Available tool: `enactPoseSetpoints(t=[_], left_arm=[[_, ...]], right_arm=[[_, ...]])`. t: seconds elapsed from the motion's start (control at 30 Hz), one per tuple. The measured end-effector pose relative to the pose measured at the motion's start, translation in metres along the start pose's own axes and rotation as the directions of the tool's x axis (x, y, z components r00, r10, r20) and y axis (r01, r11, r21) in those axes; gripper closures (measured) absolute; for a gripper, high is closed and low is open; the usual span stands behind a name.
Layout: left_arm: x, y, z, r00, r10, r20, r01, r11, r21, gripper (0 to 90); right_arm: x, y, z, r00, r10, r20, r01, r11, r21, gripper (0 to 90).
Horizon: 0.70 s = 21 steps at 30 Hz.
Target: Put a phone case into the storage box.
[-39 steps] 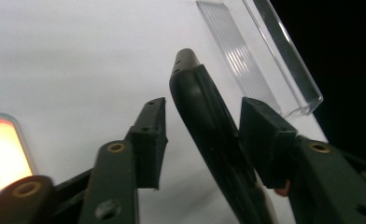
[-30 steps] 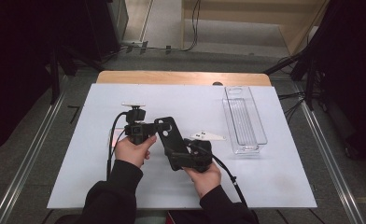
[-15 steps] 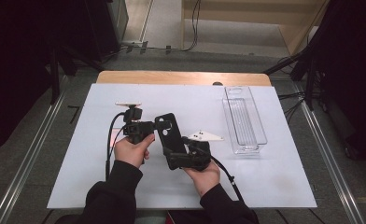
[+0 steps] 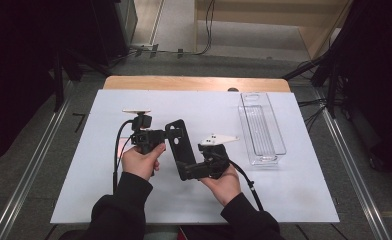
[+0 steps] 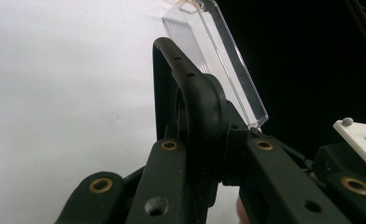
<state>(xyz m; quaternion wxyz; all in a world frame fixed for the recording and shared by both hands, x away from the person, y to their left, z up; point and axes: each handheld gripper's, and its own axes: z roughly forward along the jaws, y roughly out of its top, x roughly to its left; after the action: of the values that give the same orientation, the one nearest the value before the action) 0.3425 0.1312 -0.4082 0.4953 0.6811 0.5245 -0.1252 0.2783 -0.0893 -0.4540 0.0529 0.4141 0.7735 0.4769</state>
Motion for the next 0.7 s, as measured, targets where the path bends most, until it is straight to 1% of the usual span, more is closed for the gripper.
enactPoseSetpoints(t=[0.03, 0.07, 0.1, 0.13, 0.17, 0.2, 0.23, 0.33, 0.37, 0.4, 0.47, 0.5, 0.53, 0.57, 0.6, 0.63, 0.7], left_arm=[[0.000, 0.000, 0.000, 1.0000, 0.000, 0.000, 0.000, 1.0000, 0.000, 83.2], [-0.001, 0.000, -0.001, 1.0000, 0.007, -0.001, -0.007, 1.0000, -0.006, 83.2], [-0.002, 0.000, -0.002, 0.9996, 0.026, -0.001, -0.026, 0.9994, -0.022, 83.2], [-0.002, 0.000, -0.002, 0.9996, 0.026, -0.001, -0.026, 0.9994, -0.022, 83.1], [-0.003, -0.001, -0.003, 0.9991, 0.043, -0.006, -0.043, 0.9985, -0.034, 83.1], [-0.004, -0.001, -0.003, 0.9983, 0.056, -0.014, -0.057, 0.9975, -0.042, 83.1], [-0.005, -0.001, -0.002, 0.9973, 0.070, -0.022, -0.071, 0.9963, -0.047, 83.0], [-0.006, -0.004, 0.000, 0.9914, 0.124, -0.041, -0.126, 0.9904, -0.056, 83.0], [-0.007, -0.005, 0.001, 0.9876, 0.149, -0.048, -0.152, 0.9873, -0.046, 83.0], [-0.007, -0.005, 0.001, 0.9876, 0.149, -0.048, -0.152, 0.9873, -0.046, 83.0], [-0.007, -0.006, 0.002, 0.9835, 0.175, -0.048, -0.177, 0.9827, -0.054, 83.0], [-0.008, -0.007, 0.002, 0.9821, 0.183, -0.046, -0.185, 0.9810, -0.057, 83.0], [-0.009, -0.007, 0.003, 0.9794, 0.197, -0.045, -0.199, 0.9779, -0.063, 83.1], [-0.009, -0.008, 0.003, 0.9774, 0.206, -0.047, -0.209, 0.9759, -0.063, 83.1], [-0.009, -0.009, 0.004, 0.9749, 0.218, -0.044, -0.221, 0.9732, -0.065, 83.0], [-0.010, -0.009, 0.004, 0.9723, 0.230, -0.040, -0.233, 0.9703, -0.066, 83.0], [-0.010, -0.011, 0.005, 0.9687, 0.247, -0.029, -0.248, 0.9664, -0.068, 83.0]], right_arm=[[-0.001, 0.000, -0.002, 1.0000, -0.008, -0.001, 0.008, 1.000, 0.012, 0.0], [-0.001, 0.000, -0.002, 1.0000, -0.008, -0.001, 0.008, 1.000, 0.012, 0.0], [-0.006, 0.001, -0.008, 0.9998, -0.013, -0.015, 0.013, 0.999, 0.030, 0.0], [-0.006, 0.001, -0.008, 0.9998, -0.013, -0.015, 0.013, 0.999, 0.030, 0.0], [-0.011, 0.001, -0.013, 0.9991, -0.007, -0.042, 0.009, 0.999, 0.040, 0.0], [-0.011, 0.001, -0.013, 0.9991, -0.007, -0.042, 0.009, 0.999, 0.040, 0.0], [-0.014, 0.001, -0.015, 0.9980, -0.011, -0.062, 0.014, 0.999, 0.046, 0.0], [-0.021, 0.002, -0.022, 0.9965, -0.030, -0.078, 0.034, 0.998, 0.058, 0.0], [-0.025, 0.002, -0.027, 0.9947, -0.034, -0.097, 0.042, 0.996, 0.079, 0.0], [-0.025, 0.002, -0.027, 0.9947, -0.034, -0.097, 0.042, 0.996, 0.079, 0.0], [-0.029, 0.001, -0.031, 0.9934, -0.047, -0.105, 0.058, 0.993, 0.106, 0.0], [-0.031, 0.001, -0.033, 0.9922, -0.055, -0.112, 0.068, 0.990, 0.120, 0.0], [-0.033, -0.001, -0.037, 0.9906, -0.075, -0.114, 0.090, 0.986, 0.139, 0.0], [-0.033, -0.001, -0.037, 0.9906, -0.075, -0.114, 0.090, 0.986, 0.139, 0.0], [-0.037, -0.002, -0.041, 0.9895, -0.092, -0.111, 0.108, 0.983, 0.150, 0.0], [-0.037, -0.002, -0.041, 0.9895, -0.092, -0.111, 0.108, 0.983, 0.150, 0.0], [-0.040, -0.004, -0.048, 0.9884, -0.090, -0.123, 0.107, 0.984, 0.142, 0.0]])
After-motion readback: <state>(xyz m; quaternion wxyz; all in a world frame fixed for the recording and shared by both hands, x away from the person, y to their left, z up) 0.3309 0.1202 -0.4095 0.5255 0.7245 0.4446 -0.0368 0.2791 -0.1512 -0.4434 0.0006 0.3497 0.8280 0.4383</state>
